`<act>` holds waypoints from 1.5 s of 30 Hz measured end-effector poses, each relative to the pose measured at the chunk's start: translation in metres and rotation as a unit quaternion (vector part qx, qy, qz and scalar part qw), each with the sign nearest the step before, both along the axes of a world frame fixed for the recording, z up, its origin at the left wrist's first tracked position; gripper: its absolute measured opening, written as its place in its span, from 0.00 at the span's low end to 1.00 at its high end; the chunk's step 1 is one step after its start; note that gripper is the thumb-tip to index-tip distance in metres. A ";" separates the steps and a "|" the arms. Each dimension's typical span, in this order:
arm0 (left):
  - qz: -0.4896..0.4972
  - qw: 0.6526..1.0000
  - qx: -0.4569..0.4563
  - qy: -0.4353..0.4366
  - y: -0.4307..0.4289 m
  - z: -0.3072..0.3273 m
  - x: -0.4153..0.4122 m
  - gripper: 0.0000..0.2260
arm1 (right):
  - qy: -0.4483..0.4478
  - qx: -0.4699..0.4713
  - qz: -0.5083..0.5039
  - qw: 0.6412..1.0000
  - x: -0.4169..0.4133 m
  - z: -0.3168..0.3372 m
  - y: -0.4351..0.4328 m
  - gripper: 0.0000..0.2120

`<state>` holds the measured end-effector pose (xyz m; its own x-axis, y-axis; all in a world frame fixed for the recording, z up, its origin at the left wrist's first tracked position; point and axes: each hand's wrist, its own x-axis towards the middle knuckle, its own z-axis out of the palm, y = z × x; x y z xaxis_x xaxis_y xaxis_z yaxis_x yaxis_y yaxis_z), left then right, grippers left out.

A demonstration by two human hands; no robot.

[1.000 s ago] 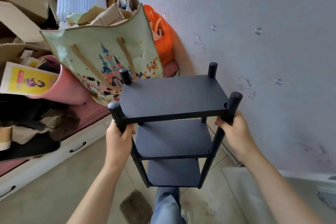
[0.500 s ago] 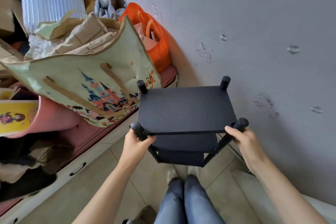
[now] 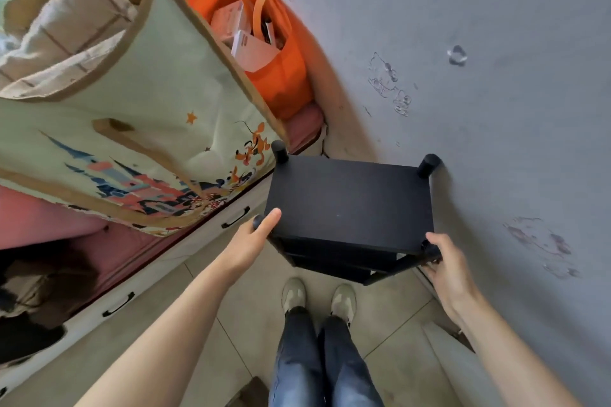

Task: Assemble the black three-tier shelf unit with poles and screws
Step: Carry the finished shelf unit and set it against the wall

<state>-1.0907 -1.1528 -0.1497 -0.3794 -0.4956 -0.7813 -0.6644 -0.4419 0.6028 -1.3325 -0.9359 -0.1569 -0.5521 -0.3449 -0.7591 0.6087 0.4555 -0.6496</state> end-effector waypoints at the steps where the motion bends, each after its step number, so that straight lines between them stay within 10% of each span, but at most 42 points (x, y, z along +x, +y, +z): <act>1: 0.003 1.000 0.006 -0.009 -0.005 -0.011 -0.002 0.19 | -0.004 0.009 0.002 1.000 -0.001 -0.009 -0.002 0.05; 22: 0.215 0.971 0.095 0.039 -0.054 -0.146 -0.041 0.13 | -0.099 0.027 -0.115 0.988 0.049 -0.133 -0.014 0.10; 33: 0.017 0.995 0.022 -0.092 -0.066 -0.131 -0.041 0.22 | -0.125 0.085 0.000 0.988 0.034 -0.127 -0.008 0.22; 45: -0.083 0.991 -0.054 -0.094 -0.100 -0.140 -0.118 0.29 | -0.129 0.092 -0.103 0.982 -0.012 -0.117 -0.064 0.18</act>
<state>-1.2089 -1.2526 -0.2902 -0.3145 -0.5228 -0.7923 -0.8275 -0.2580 0.4987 -1.3442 -1.0000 -0.2738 -0.3767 -0.0893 -0.9220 0.8339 0.4007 -0.3795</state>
